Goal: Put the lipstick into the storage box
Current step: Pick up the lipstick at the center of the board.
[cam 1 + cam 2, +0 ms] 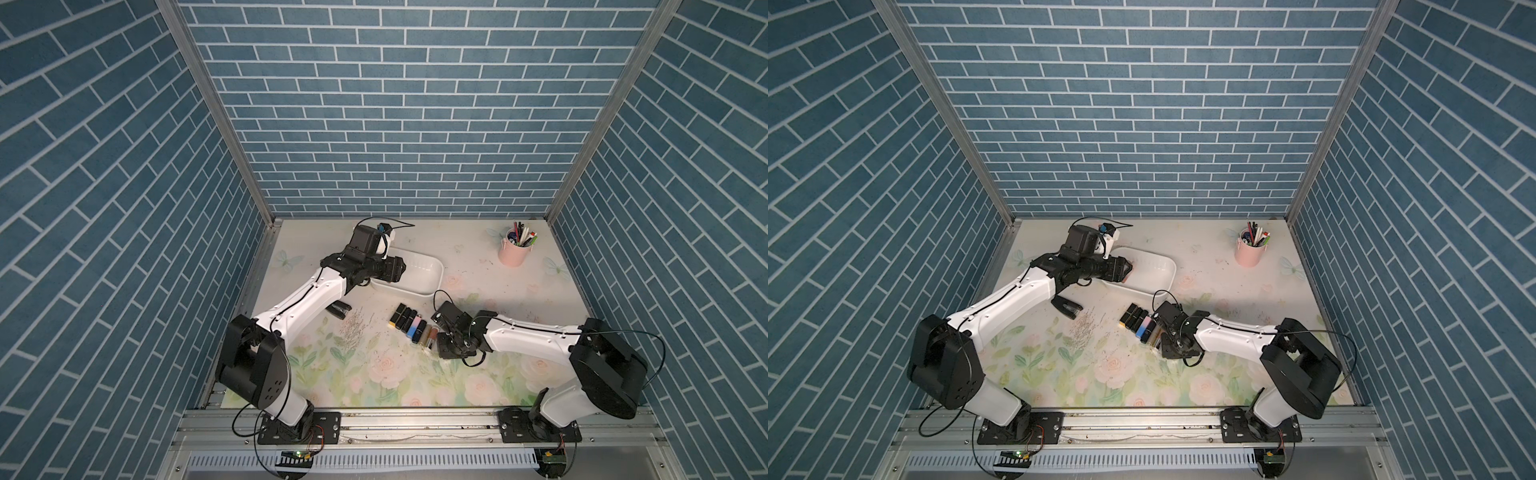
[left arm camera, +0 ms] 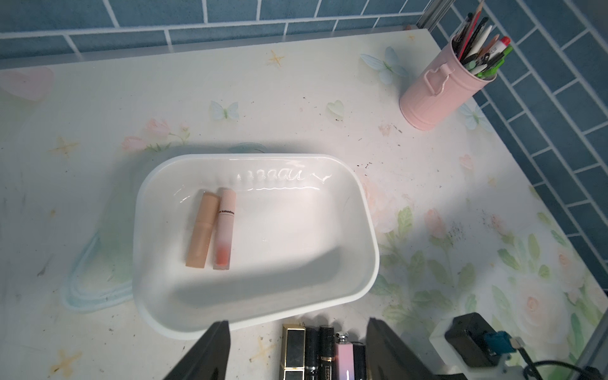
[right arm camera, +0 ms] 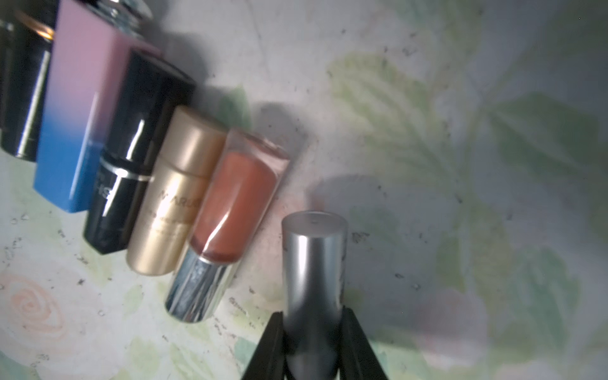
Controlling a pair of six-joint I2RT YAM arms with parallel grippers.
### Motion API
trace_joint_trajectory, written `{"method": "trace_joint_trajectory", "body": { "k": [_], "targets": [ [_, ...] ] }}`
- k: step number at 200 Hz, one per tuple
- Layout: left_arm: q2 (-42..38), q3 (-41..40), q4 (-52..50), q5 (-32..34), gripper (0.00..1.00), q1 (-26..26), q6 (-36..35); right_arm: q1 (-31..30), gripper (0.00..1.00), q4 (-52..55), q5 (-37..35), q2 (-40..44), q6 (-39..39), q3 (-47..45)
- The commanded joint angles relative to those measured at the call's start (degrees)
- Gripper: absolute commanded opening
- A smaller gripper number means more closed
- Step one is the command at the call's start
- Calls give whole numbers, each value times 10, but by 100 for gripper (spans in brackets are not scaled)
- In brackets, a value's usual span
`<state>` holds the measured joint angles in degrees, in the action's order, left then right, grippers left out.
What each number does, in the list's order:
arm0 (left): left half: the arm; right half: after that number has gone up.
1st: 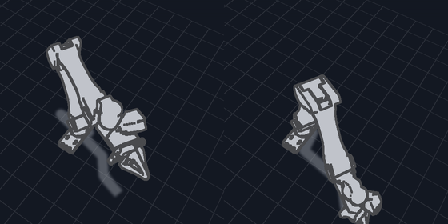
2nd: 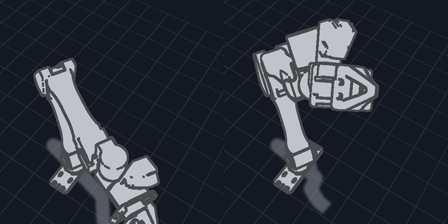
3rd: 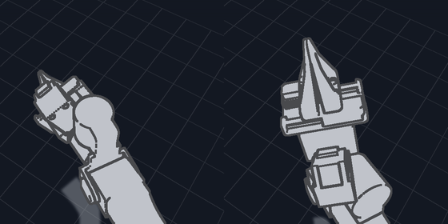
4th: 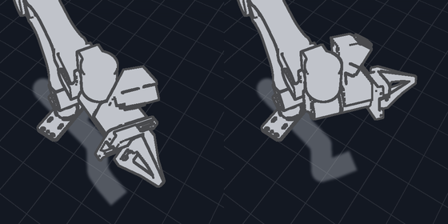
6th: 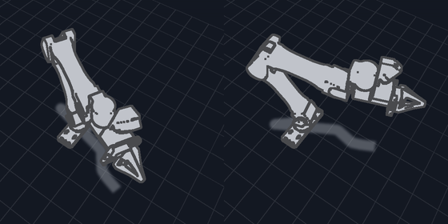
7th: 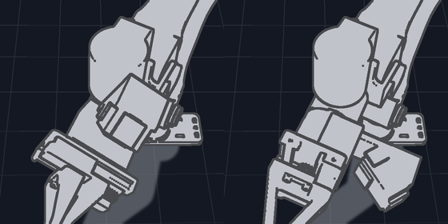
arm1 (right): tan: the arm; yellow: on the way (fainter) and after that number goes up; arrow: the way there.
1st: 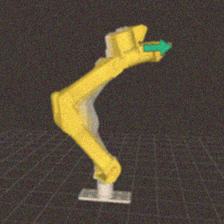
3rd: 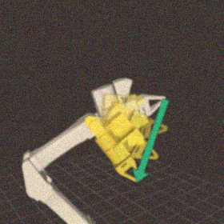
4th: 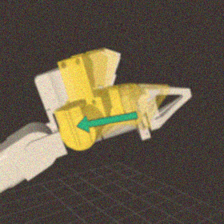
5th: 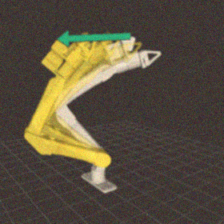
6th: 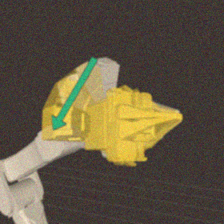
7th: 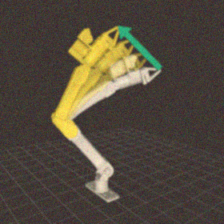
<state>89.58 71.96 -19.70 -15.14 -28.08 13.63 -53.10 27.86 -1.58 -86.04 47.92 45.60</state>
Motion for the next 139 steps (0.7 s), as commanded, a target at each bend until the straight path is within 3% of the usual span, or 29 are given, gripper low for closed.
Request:
{"method": "trace_joint_trajectory", "body": {
  "k": [1, 31, 72, 139],
  "targets": [
    [-21, -16, 34, -65, 75, 25, 23, 23, 15, 29, -40, 48, -31, 19],
    [-37, -55, 116, -185, 84, 71, 81, 63, 15, -15, -20, 82, -99, 68],
    [-54, -83, 207, -308, 95, 101, 133, 113, 15, -203, 134, 95, -175, 94],
    [-113, -114, 354, -423, 100, 113, 182, 171, 15, -489, 374, 86, -149, 77]
  ]
}}
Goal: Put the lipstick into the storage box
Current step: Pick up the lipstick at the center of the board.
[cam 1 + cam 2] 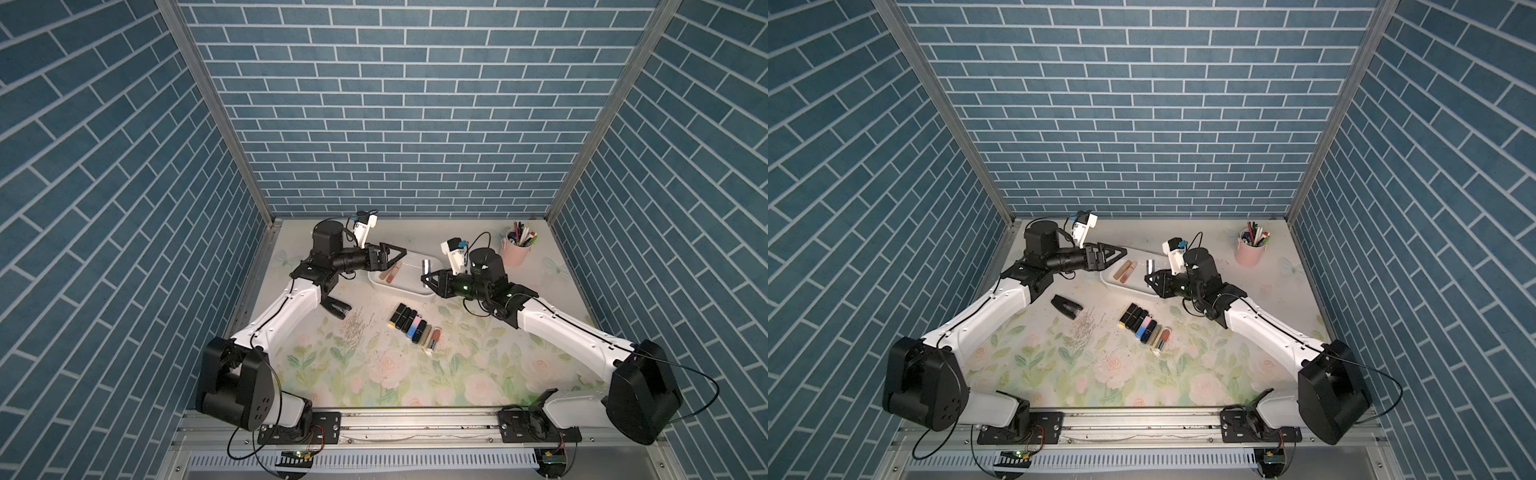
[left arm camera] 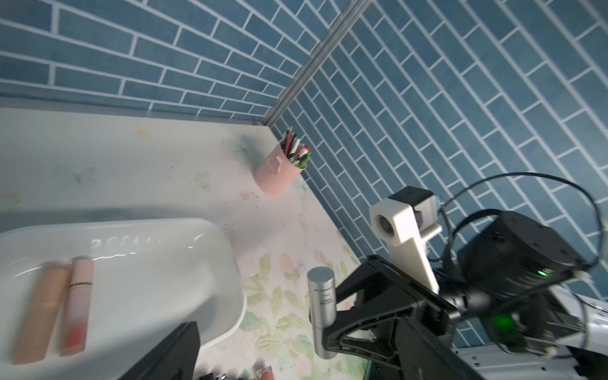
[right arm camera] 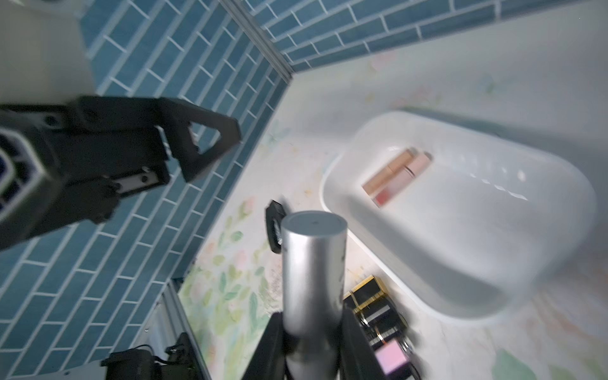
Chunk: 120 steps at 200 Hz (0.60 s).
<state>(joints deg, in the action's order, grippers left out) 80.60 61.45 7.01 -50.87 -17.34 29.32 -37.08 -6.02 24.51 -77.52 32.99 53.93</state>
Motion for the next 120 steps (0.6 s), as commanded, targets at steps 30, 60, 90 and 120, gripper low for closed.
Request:
{"method": "trace_joint_trajectory", "body": {
  "k": [30, 60, 90, 120],
  "targets": [
    [-39, -12, 120, -95, 100, 5, 43, 13, 14, -226, 162, 4, 24, -17],
    [-50, -8, 127, -104, 98, -2, 48, 12, 14, -277, 187, 4, 51, -27],
    [-46, 4, 101, -107, 91, -23, 32, 12, 13, -287, 189, 13, 57, -29],
    [-39, 10, 96, -98, 83, -47, 27, 11, 13, -292, 192, 20, 60, -34]
  ]
}}
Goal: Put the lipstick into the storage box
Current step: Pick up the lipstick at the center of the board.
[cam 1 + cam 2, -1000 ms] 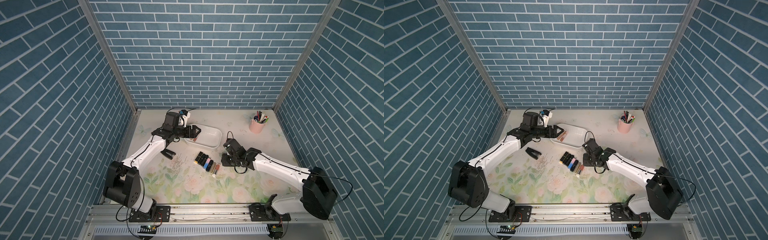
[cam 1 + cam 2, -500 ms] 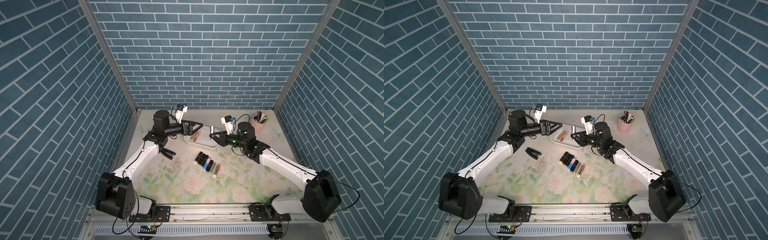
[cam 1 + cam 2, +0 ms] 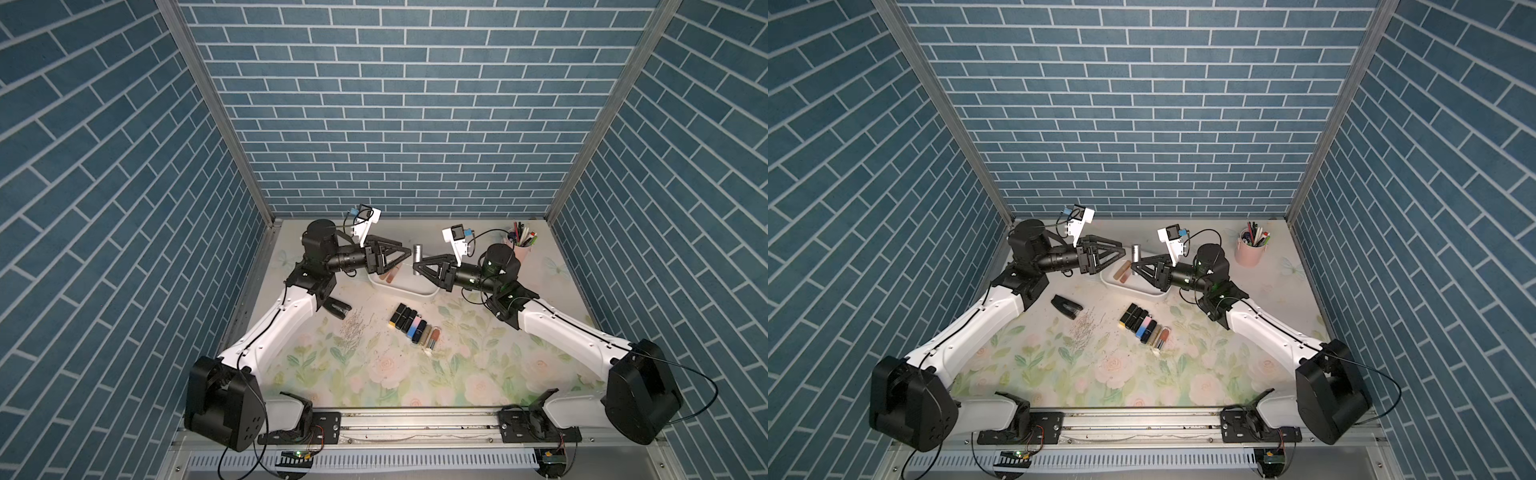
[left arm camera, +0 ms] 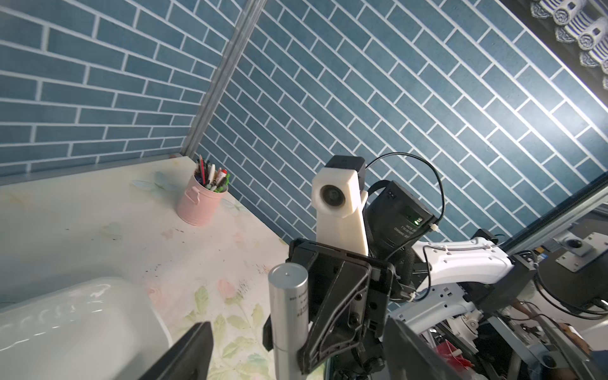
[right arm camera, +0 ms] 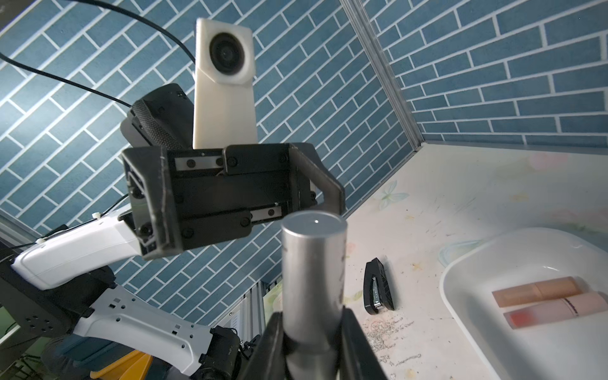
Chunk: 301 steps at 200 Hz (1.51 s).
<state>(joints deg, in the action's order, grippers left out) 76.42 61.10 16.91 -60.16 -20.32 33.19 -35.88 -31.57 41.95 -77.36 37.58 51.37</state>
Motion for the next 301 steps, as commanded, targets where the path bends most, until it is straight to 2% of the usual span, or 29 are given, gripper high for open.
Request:
{"method": "trace_joint_trajectory", "body": {
  "k": [1, 46, 73, 126, 148, 170, 185, 209, 225, 258, 280, 301],
  "targets": [
    [3, 14, -4, -4, 82, -17, -12, -1, 14, -37, 17, 19, 14, -9],
    [20, 26, 1, 12, 76, -44, -11, -7, 13, -43, 25, 21, 17, -15],
    [35, 33, 1, 16, 67, -57, -13, -10, 12, -46, 25, 22, 17, -18],
    [42, 36, 0, 16, 36, -60, -14, -11, 11, -48, 21, 23, 17, -22],
    [43, 36, -3, 15, 29, -60, -14, -11, 11, -51, 21, 21, 18, -22],
    [46, 36, -4, 9, 15, -61, -14, -11, 12, -54, 21, 20, 18, -21],
    [47, 35, -4, 7, 7, -61, -15, -11, 21, -53, 19, 19, 17, -18],
    [48, 36, -16, 7, 1, -61, -21, -10, 54, -41, 16, 21, 8, -8],
    [51, 43, -40, 11, 0, -61, -37, -8, 68, -14, 10, 28, -11, 3],
    [79, 92, -143, 60, 0, -54, -85, 7, 75, 66, -23, 67, -47, 5],
    [124, 164, -278, 175, 0, -54, -144, 14, 76, 203, -115, 102, -82, 10],
    [169, 211, -347, 293, 0, -58, -175, 15, 76, 323, -231, 124, -86, 10]
  ]
}}
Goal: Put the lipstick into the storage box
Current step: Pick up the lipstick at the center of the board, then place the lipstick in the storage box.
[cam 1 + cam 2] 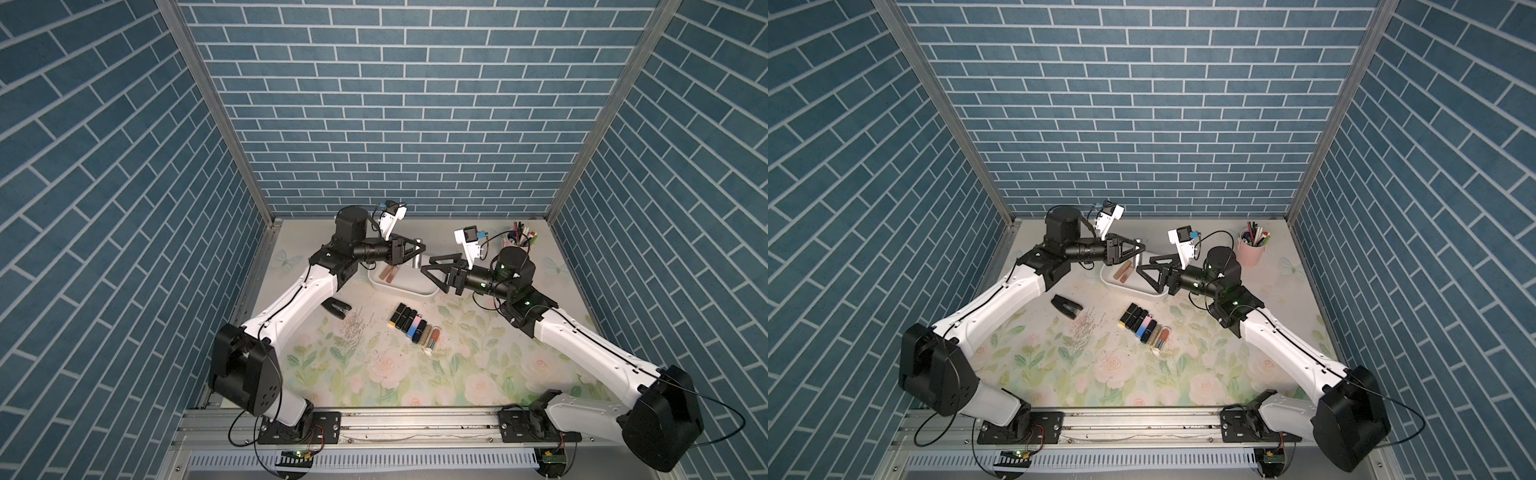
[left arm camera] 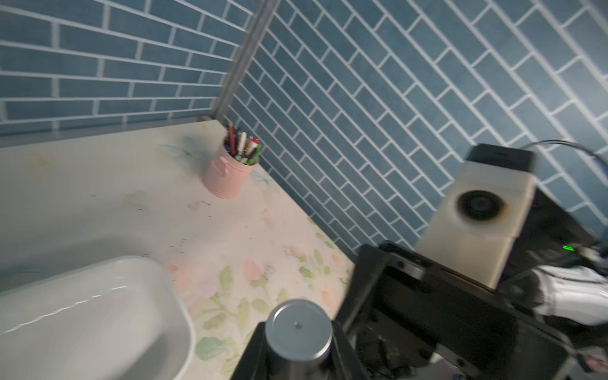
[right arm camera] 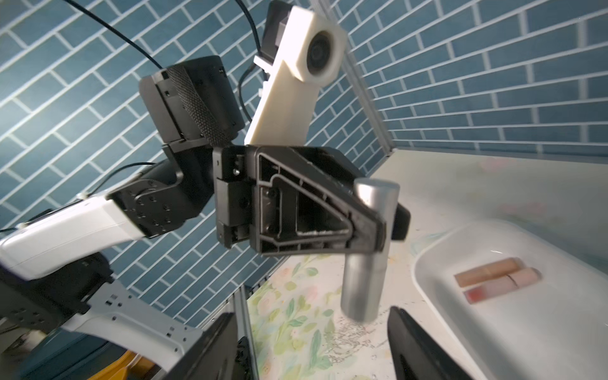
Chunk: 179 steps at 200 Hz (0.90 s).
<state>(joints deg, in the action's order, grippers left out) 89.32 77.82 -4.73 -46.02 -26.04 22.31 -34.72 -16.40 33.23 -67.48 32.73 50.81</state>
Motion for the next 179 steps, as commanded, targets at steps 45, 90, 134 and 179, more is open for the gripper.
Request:
{"method": "trace_joint_trajectory", "body": {
  "k": [45, 90, 134, 179],
  "targets": [
    [135, 95, -168, 317, 0, -21, -108, 3, 75, 302, -230, 18, 7, -8],
    [231, 153, -188, 411, 0, -44, -146, -22, 75, 352, -262, -35, 21, -23],
    [309, 209, -196, 439, 0, -57, -160, -54, 75, 339, -265, -72, 22, -23],
    [364, 234, -201, 463, 0, -63, -171, -62, 75, 346, -275, -79, 22, -23]
  ]
}}
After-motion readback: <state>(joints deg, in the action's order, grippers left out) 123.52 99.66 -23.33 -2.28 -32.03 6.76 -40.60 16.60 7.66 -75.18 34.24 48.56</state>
